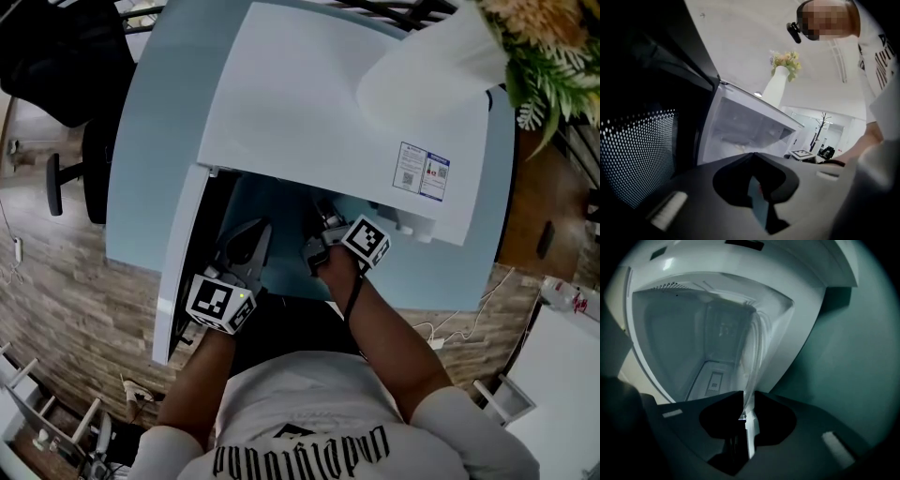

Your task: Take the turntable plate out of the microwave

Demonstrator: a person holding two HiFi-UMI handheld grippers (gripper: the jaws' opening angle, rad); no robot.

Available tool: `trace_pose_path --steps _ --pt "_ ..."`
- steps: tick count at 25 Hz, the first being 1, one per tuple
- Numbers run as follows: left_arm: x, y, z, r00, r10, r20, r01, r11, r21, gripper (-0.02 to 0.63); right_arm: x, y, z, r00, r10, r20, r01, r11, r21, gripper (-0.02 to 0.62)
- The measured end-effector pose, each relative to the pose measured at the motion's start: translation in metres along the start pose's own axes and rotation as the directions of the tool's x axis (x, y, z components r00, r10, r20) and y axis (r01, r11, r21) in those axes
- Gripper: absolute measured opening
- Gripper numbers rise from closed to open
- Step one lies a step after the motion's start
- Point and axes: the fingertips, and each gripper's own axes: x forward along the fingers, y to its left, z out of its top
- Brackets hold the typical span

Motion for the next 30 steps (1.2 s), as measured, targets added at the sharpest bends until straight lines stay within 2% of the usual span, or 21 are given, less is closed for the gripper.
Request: trace_pose_path --steps 1,5,12,20,25,30 --pt "0.000 0.000 -0.001 1.000 0.002 0.000 -0.002 1.000 -0.006 0.049 -0.001 0.002 -0.001 1.000 0.009 -0.002 -0.009 1.000 -0.011 0.061" --pt "0.003 -0.002 -0.008 1.000 -0.002 -0.005 0.001 0.999 -0.039 0.051 -0.009 -0.001 0.000 1.000 0.000 -0.004 0.000 1.000 -0.020 0.058" --pt "0.008 -0.013 -0.018 0.999 -0.029 -0.014 0.027 0.992 -0.120 0.051 -0.022 -0.003 -0.001 0.999 0.030 -0.031 -0.030 0.999 -0.025 0.055" --pt "0.007 -0.017 -0.037 0.999 -0.032 -0.023 0.026 0.970 -0.240 0.052 -0.040 -0.008 -0.010 0.998 0.032 -0.060 -0.034 0.999 -0.031 0.051" --pt "0.006 -0.014 -0.050 1.000 -0.013 -0.026 0.004 0.941 -0.338 0.068 -0.049 -0.009 -0.018 0.997 0.037 -0.074 -0.039 0.999 -0.025 0.051" --pt "0.006 -0.009 -0.064 1.000 0.008 -0.020 -0.016 0.884 -0.468 0.123 -0.059 -0.012 -0.025 0.995 0.038 -0.088 -0.040 0.999 -0.024 0.049"
